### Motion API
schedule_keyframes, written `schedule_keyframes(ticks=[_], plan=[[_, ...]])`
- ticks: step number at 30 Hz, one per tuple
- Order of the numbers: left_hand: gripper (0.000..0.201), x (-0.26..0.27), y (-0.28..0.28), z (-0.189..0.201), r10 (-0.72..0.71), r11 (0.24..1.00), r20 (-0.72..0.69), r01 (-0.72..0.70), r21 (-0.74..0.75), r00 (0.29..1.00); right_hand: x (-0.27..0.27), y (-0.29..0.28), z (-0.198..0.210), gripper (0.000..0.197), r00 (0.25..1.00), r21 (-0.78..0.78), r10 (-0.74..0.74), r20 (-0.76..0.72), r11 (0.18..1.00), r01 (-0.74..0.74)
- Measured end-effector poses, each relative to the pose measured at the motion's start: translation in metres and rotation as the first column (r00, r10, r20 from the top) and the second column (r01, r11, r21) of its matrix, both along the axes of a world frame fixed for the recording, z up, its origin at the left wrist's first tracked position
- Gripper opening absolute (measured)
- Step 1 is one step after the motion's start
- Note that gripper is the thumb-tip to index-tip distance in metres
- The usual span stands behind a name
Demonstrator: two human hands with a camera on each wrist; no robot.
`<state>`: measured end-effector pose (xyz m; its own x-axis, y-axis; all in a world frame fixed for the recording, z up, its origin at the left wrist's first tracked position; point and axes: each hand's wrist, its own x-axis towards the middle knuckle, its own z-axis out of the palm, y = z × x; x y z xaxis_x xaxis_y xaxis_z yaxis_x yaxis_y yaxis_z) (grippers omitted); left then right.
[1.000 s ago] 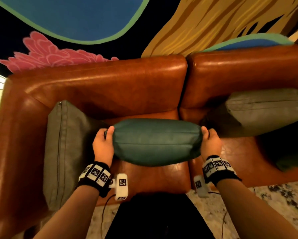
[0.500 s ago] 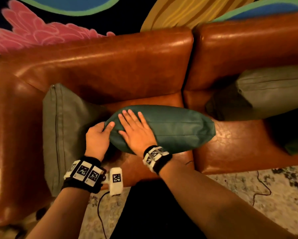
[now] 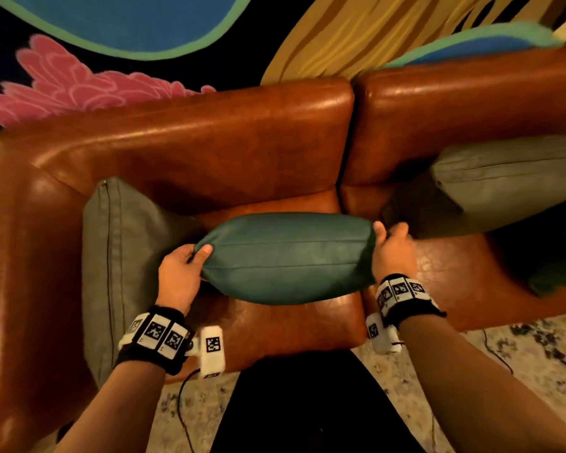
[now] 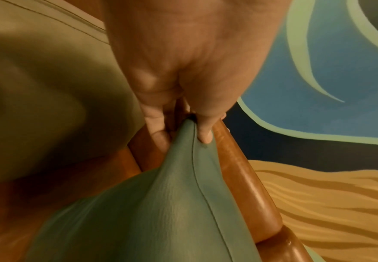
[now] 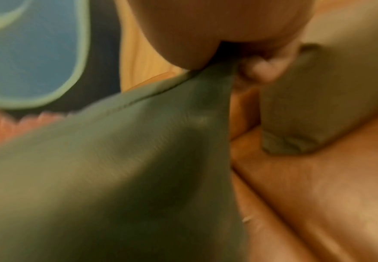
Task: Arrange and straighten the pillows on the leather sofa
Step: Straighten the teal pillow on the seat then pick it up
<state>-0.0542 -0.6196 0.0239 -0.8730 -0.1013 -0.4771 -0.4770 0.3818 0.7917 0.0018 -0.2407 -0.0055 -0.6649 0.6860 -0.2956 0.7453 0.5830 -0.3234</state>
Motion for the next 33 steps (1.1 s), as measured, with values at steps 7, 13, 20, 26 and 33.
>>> schedule_keyframes(ticks=[7,13,20,26,33], plan=[[0.009,0.016,-0.022,0.010,0.128,0.948,0.138,-0.162,0.273,0.982,-0.037,0.011,0.058,0.050,0.920,-0.196,-0.066,-0.386,0.980,-0.012],[0.011,0.070,-0.056,-0.039,-0.199,0.980,0.474,0.184,0.079,0.858,-0.049,-0.057,0.140,0.035,0.673,-0.146,0.236,-0.701,0.876,-0.459],[0.030,0.033,0.030,-0.028,-0.265,0.959,0.442,0.188,0.211,0.857,0.070,-0.168,0.050,0.020,0.375,0.119,0.814,-0.443,0.468,-0.875],[0.114,0.026,0.103,-0.046,-0.663,0.706,0.296,0.706,-0.060,0.688,0.124,-0.147,-0.015,0.034,0.526,-0.468,0.768,-0.366,0.337,-0.817],[0.087,0.009,0.112,-0.073,-0.560,0.823,0.287,0.562,0.084,0.777,0.123,-0.006,-0.059,0.028,0.912,-0.639,-0.346,-0.220,0.758,0.133]])
